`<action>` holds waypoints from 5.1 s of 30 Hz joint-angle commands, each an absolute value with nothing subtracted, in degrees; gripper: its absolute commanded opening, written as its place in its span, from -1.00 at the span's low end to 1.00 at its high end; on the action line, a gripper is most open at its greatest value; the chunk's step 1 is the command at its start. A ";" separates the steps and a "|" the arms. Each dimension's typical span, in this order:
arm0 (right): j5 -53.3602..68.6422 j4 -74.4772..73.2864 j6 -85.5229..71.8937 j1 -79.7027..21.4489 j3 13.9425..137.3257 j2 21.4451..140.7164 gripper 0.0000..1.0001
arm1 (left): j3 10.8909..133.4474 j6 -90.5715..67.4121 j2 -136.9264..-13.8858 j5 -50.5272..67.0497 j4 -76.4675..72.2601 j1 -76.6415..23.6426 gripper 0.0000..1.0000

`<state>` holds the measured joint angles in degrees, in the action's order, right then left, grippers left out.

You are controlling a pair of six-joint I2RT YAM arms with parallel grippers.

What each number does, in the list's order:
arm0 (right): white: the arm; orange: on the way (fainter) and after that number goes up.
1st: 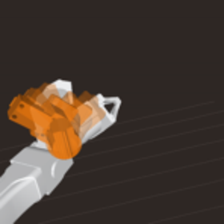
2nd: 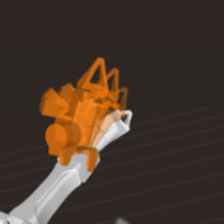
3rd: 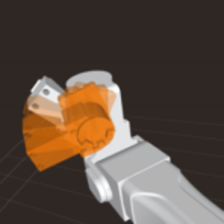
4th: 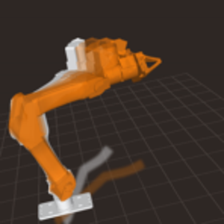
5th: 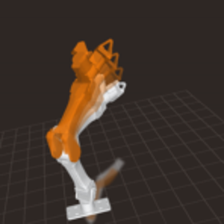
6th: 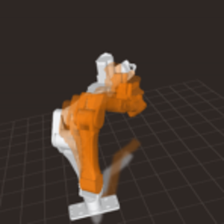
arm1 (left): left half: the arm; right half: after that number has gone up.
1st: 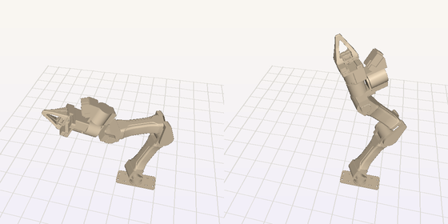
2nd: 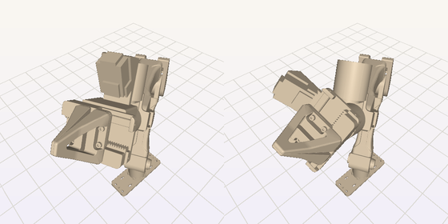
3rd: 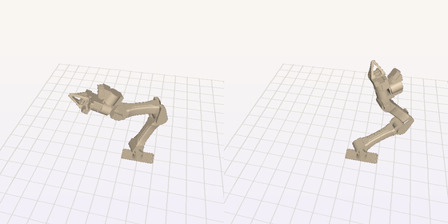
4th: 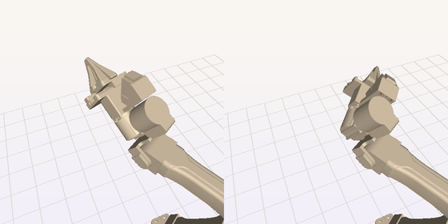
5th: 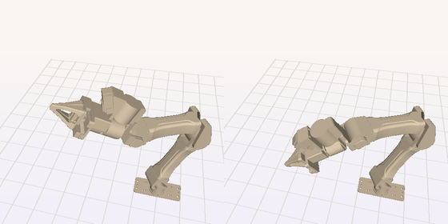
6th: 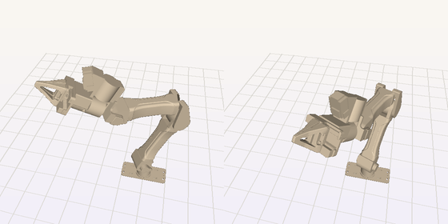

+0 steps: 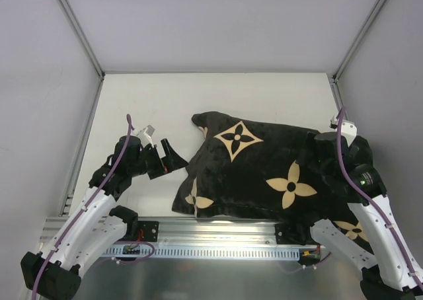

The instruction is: Remove the pillowcase from the pillow

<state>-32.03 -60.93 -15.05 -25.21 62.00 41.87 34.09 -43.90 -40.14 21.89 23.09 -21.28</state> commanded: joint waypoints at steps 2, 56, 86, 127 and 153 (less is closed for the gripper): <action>-32.17 -61.09 -15.91 -25.22 61.26 41.40 0.93 | 36.03 -38.68 -39.90 24.52 22.41 -22.14 0.97; -4.94 -66.89 -13.00 -25.49 58.20 41.05 0.93 | 54.84 -30.59 -48.86 13.09 47.02 9.05 -1.00; -16.96 -60.79 -8.28 -25.49 75.73 43.24 -0.99 | 79.16 -31.99 -54.33 14.96 49.48 10.02 -1.00; -9.23 -53.17 -4.57 -12.92 95.27 68.39 0.93 | 89.46 -24.96 -71.45 13.62 51.50 8.44 0.97; 6.86 -45.19 -7.47 -27.50 74.53 61.66 0.93 | 114.63 -27.25 -80.52 -2.55 54.67 8.44 0.97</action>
